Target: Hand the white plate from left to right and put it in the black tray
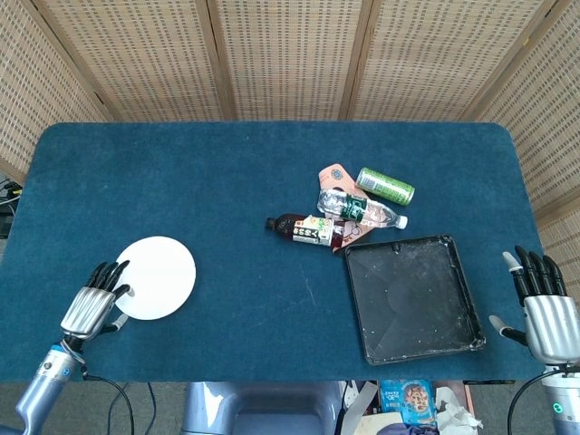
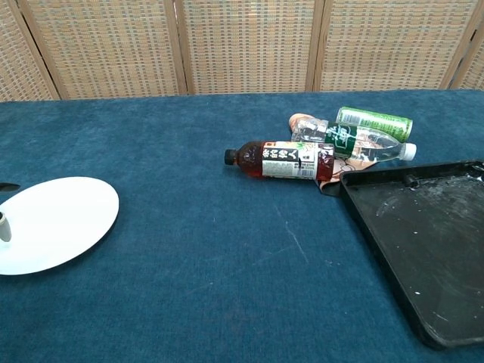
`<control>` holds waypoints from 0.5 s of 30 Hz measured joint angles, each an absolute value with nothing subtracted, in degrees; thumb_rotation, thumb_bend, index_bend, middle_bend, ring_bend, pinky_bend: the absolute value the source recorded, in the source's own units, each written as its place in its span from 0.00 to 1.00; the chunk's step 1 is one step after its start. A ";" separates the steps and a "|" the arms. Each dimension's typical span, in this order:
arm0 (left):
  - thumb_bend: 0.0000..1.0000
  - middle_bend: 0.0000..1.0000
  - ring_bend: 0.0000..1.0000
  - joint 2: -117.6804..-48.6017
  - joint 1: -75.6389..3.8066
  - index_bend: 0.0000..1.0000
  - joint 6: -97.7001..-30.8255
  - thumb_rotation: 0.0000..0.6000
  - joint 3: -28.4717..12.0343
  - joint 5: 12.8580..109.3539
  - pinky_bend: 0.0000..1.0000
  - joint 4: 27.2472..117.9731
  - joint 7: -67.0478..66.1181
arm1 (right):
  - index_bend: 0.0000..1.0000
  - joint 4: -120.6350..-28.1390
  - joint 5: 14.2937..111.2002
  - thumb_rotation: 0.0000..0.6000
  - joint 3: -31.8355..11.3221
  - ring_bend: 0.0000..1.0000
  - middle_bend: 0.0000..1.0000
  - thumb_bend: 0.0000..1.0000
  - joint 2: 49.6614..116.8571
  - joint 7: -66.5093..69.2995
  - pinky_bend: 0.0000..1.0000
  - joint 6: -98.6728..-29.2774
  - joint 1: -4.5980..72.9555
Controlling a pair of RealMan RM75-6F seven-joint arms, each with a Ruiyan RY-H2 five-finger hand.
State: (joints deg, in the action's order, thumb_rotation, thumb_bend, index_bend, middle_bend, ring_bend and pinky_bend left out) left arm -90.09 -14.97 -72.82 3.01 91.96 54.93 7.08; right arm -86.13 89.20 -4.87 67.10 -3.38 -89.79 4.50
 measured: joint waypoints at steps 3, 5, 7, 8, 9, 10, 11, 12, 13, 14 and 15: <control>0.37 0.00 0.00 -90.25 -15.28 0.46 -72.56 1.00 2.84 91.65 0.00 55.19 6.98 | 0.00 -86.17 89.19 1.00 -4.88 0.00 0.00 0.00 67.07 -3.29 0.00 -89.83 4.49; 0.43 0.00 0.00 -90.51 -15.35 0.50 -72.93 1.00 2.73 91.69 0.00 55.01 7.26 | 0.00 -86.21 89.24 1.00 -4.89 0.00 0.00 0.00 67.06 -3.24 0.00 -89.87 4.48; 0.46 0.00 0.00 -90.98 -15.41 0.54 -73.70 1.00 2.55 91.82 0.00 54.46 7.86 | 0.00 -86.25 89.33 1.00 -4.88 0.00 0.00 0.00 67.04 -3.16 0.00 -89.95 4.48; 0.48 0.00 0.00 -91.23 -15.43 0.56 -74.15 1.00 2.46 91.89 0.00 54.14 8.25 | 0.00 -86.25 89.38 1.00 -4.88 0.00 0.00 0.00 67.02 -3.08 0.00 -89.98 4.48; 0.48 0.00 0.00 -91.63 -15.46 0.57 -74.82 1.00 2.30 92.01 0.00 53.56 8.80 | 0.00 -86.26 89.42 1.00 -4.87 0.00 0.00 0.00 67.02 -3.00 0.00 -90.00 4.48; 0.49 0.00 0.00 -91.95 -15.49 0.58 -75.31 1.00 2.17 92.09 0.00 53.03 9.22 | 0.00 -86.26 89.44 1.00 -4.86 0.00 0.00 0.00 67.01 -2.89 0.00 -90.01 4.48; 0.49 0.00 0.00 -92.29 -15.54 0.59 -75.74 1.00 2.03 92.16 0.00 52.46 9.60 | 0.00 -86.26 89.44 1.00 -4.86 0.00 0.00 0.00 66.99 -2.85 0.00 -90.00 4.48; 0.49 0.00 0.00 -92.75 -15.64 0.60 -76.22 1.00 1.84 92.24 0.00 51.72 10.11 | 0.00 -86.26 89.43 1.00 -4.86 0.00 0.00 0.00 66.99 -2.84 0.00 -89.99 4.49; 0.50 0.00 0.00 -93.08 -15.75 0.60 -76.55 1.00 1.69 92.29 0.00 51.26 10.50 | 0.00 -86.27 89.42 1.00 -4.86 0.00 0.00 0.00 66.99 -2.80 0.00 -89.93 4.50; 0.50 0.00 0.00 -93.40 -15.87 0.61 -76.82 1.00 1.54 92.33 0.00 50.88 10.83 | 0.00 -86.27 89.39 1.00 -4.85 0.00 0.00 0.00 66.98 -2.77 0.00 -89.90 4.51; 0.50 0.00 0.00 -93.80 -16.04 0.61 -77.03 1.00 1.34 92.33 0.00 50.42 11.13 | 0.00 -86.26 89.37 1.00 -4.85 0.00 0.00 0.00 66.97 -2.74 0.00 -89.86 4.51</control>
